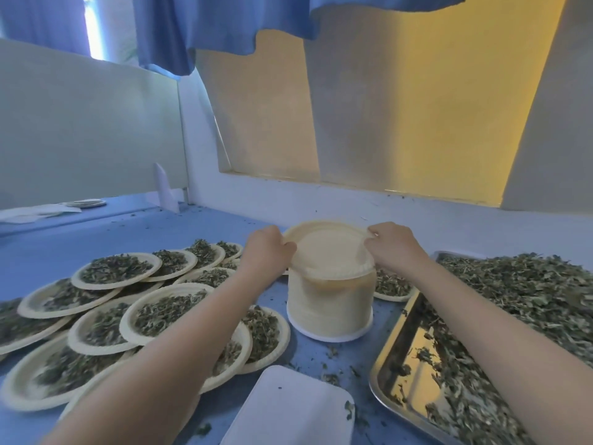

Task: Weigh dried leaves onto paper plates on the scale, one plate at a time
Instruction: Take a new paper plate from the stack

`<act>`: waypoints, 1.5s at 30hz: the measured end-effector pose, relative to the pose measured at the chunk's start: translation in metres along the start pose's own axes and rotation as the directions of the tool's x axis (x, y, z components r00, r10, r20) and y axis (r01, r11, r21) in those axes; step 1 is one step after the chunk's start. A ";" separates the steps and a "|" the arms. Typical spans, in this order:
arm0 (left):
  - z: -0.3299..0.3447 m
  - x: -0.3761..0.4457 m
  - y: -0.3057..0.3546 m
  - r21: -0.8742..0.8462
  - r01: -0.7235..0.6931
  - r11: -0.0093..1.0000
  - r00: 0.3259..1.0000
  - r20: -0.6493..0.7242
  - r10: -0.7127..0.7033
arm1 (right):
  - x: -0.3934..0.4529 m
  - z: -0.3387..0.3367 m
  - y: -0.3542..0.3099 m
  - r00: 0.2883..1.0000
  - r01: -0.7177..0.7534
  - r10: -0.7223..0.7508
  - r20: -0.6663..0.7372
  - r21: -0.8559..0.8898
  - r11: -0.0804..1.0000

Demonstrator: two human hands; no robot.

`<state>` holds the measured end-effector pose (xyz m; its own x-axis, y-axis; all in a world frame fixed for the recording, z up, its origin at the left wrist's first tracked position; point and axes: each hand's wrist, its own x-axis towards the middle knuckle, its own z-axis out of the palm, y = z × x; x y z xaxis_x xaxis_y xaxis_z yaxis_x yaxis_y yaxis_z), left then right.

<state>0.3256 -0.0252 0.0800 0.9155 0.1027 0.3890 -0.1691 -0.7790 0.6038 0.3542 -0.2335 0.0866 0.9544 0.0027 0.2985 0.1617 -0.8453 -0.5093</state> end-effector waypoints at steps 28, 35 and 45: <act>0.014 -0.203 -0.117 -0.607 0.326 0.725 0.935 0.093 -0.342 | -0.171 0.101 0.026 0.994 0.091 -0.091 0.057 -0.010 0.996; 0.016 -0.210 -0.127 -0.733 0.334 0.592 0.926 0.138 -0.352 | -0.173 0.103 0.024 0.995 0.087 -0.089 0.054 0.030 0.996; 0.016 -0.215 -0.126 -0.702 0.304 0.644 0.943 0.125 -0.309 | -0.175 0.100 0.027 0.995 0.026 -0.036 0.089 0.113 0.993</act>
<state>0.1556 0.0410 -0.0912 0.9610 0.2606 0.0928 -0.0864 -0.0359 0.9956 0.2166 -0.2030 -0.0599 0.9665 0.0813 0.2435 0.2141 -0.7789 -0.5895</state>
